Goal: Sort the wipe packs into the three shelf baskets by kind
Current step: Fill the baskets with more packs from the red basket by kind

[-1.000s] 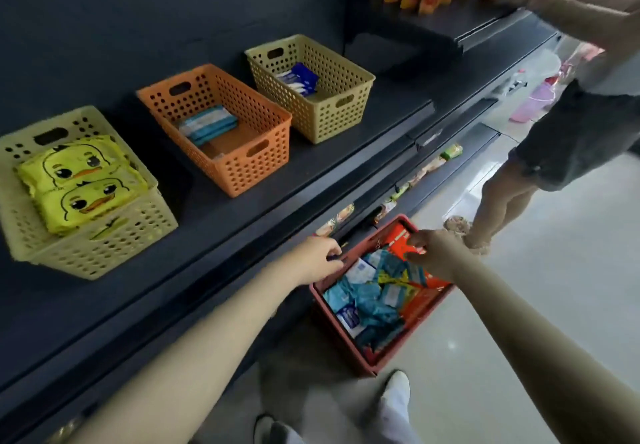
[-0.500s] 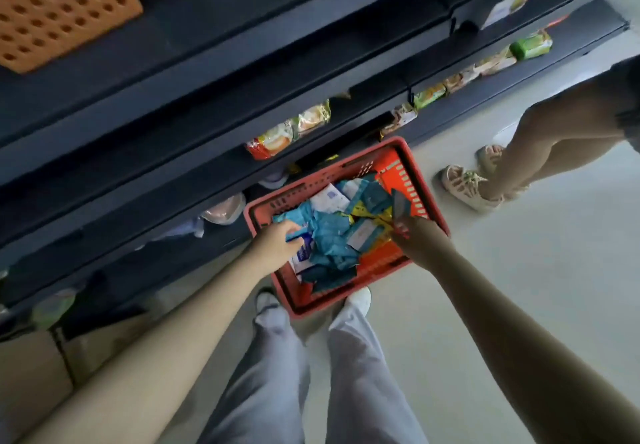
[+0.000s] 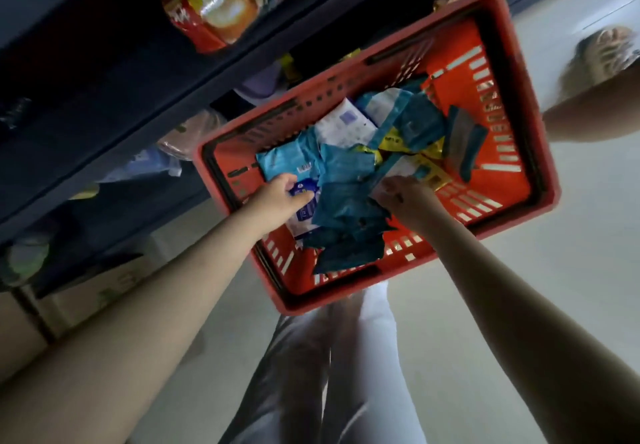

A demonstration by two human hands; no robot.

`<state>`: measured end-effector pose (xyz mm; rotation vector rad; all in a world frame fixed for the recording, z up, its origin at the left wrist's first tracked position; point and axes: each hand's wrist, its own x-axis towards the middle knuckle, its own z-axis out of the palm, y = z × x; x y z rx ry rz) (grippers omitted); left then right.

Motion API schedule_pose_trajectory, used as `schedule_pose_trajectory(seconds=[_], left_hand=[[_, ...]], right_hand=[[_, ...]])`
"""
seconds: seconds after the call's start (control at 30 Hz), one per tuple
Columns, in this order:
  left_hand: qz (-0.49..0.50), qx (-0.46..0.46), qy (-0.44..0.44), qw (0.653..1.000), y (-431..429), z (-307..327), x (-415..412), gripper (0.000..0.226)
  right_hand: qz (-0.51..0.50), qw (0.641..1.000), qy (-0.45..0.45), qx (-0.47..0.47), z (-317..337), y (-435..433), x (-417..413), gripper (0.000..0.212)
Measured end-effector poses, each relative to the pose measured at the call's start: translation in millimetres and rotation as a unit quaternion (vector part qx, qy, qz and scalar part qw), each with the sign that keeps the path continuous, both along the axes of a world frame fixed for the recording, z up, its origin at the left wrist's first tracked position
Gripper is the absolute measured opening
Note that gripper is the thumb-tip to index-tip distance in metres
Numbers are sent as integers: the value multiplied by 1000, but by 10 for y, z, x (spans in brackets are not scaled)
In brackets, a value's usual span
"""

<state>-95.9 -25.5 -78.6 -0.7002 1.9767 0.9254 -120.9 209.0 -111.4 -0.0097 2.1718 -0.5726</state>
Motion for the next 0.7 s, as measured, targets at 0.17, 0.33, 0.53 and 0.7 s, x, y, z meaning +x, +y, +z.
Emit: schedule_pose_trajectory(seconds=[0.17,0.33,0.53,0.7], left_hand=[[93,51,-33,994,125,-122,-7,48],[98,45,-45,993,143,-269,76,26],[147,72,-52,985,185,-376,142,16],[162,56,-51,984,308,-418,103,29]], right_hand=[[-85,996,30,22,-255,110,-58,40],[-147,989,-6,30,-344,204,-142,48],[-211,976,-35,24,-316,186,-163,55],[-329,943,-45,18,-335,164,-159,80]])
